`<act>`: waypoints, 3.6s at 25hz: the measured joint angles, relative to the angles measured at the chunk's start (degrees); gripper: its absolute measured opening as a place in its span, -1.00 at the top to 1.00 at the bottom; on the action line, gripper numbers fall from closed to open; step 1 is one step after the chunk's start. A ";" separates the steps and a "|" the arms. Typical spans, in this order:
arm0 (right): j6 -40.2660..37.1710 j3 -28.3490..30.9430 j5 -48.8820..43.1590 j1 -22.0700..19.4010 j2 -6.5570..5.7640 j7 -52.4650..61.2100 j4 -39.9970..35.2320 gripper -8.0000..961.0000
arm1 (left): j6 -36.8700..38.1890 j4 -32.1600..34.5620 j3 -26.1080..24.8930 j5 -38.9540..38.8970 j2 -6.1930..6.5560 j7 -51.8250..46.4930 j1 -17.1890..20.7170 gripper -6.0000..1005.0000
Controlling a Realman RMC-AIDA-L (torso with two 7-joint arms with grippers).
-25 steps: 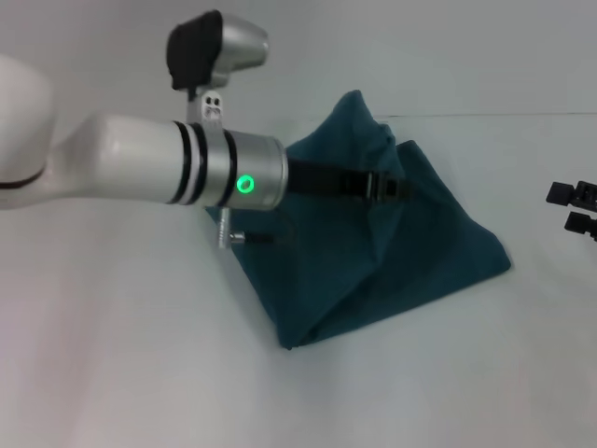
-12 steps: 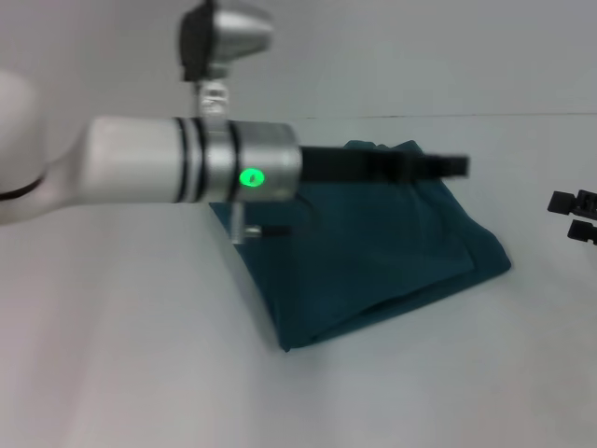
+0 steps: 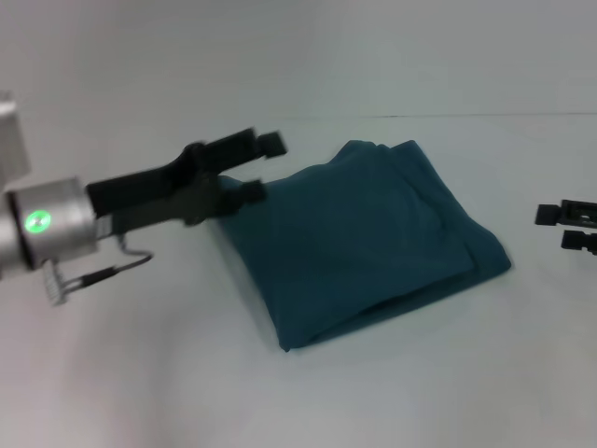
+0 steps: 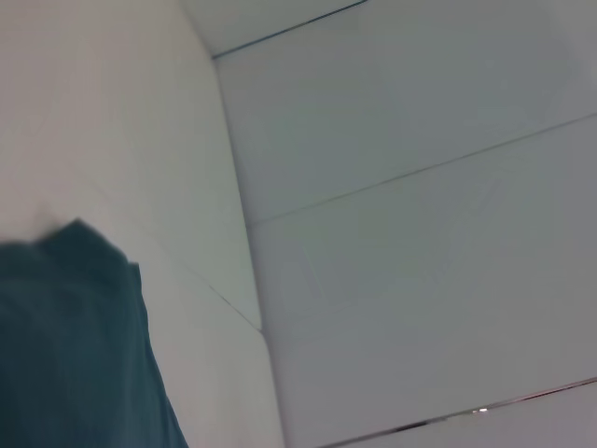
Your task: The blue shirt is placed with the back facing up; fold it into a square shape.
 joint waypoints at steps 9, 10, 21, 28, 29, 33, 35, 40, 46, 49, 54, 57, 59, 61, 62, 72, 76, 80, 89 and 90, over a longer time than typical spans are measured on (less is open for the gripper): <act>2.20 -2.33 -14.25 12.89 -1.16 9.07 -1.83 -0.96 | 8.17 -0.40 -11.47 5.74 -0.06 -0.46 5.29 -0.85; 2.75 -2.69 -15.42 14.12 -0.81 9.66 -1.89 -0.96 | 8.19 -0.34 -11.81 5.79 -0.09 -0.40 5.65 -0.85; 15.46 -9.27 -18.40 20.36 3.66 12.07 5.27 -0.96 | 6.94 -0.61 -13.01 7.03 -0.26 0.29 5.73 -0.86; 16.93 -9.53 -18.45 19.92 5.51 12.24 5.83 -0.93 | 6.00 -0.68 -13.07 7.04 -0.30 0.61 5.30 -0.86; 16.25 -9.67 -18.46 19.83 5.42 12.83 5.83 -0.93 | 5.78 -0.72 -13.07 7.04 -0.35 0.76 5.30 -0.86; 13.31 -9.87 -18.41 19.41 4.86 15.01 5.39 -0.91 | 5.26 -0.82 -13.11 6.87 -0.39 1.07 5.31 -0.86; 12.22 -9.89 -18.49 19.25 4.72 15.54 5.15 -0.90 | 5.23 -0.84 -13.11 6.67 -0.43 1.11 5.32 -0.86; 9.91 -9.98 -18.56 18.31 4.00 16.57 3.59 -0.88 | 4.51 -0.86 -13.14 6.63 -0.60 1.15 5.18 -0.86; 11.18 -10.15 -18.57 17.85 4.76 16.18 4.15 -0.86 | 3.88 -0.86 -13.07 6.60 -0.69 1.31 5.04 -0.86; 12.35 -10.79 -18.59 17.84 5.51 16.10 4.34 -0.84 | 3.87 -0.86 -13.07 6.60 -0.74 1.36 5.03 -0.86; 13.86 -13.18 -18.64 18.26 6.26 16.75 5.41 -0.82 | 3.78 -1.68 -13.42 6.59 -0.73 1.91 5.05 -0.86; 14.52 -13.38 -18.49 18.27 6.28 17.09 5.73 -0.81 | 3.77 -2.14 -13.58 6.56 -0.71 2.23 5.03 -0.86; 14.68 -13.33 -18.34 18.07 6.29 17.11 5.68 -0.80 | 3.78 -2.18 -13.58 6.54 -0.71 2.39 5.03 -0.86; 14.98 -13.21 -18.30 17.92 6.31 17.19 5.67 -0.79 | 3.78 -2.18 -13.58 6.53 -0.71 2.46 5.01 -0.86; 15.07 -13.15 -18.29 17.85 6.30 17.21 5.69 -0.79 | 3.77 -2.18 -13.58 6.52 -0.71 2.50 4.98 -0.86; 14.16 -12.53 -18.13 17.78 6.31 17.24 5.61 -0.01 | 3.27 -2.26 -13.65 6.51 -0.71 2.56 4.85 -0.86; 13.91 -11.88 -18.01 17.80 6.31 17.22 5.36 0.66 | 3.05 -2.27 -13.67 6.51 -0.71 2.62 4.86 -0.86; 11.75 -10.50 -17.95 17.56 6.11 17.12 3.17 0.82 | 3.04 -2.26 -14.10 6.51 -0.71 2.68 4.89 -0.86; 1.69 -10.02 -17.76 14.64 7.25 21.44 -12.57 0.90 | 2.95 -2.26 -14.28 6.51 -0.71 2.71 4.81 -0.85; 1.48 -10.28 -18.13 14.23 7.42 22.04 -14.18 0.90 | 2.93 -2.26 -14.28 6.50 -0.71 2.71 4.73 -0.85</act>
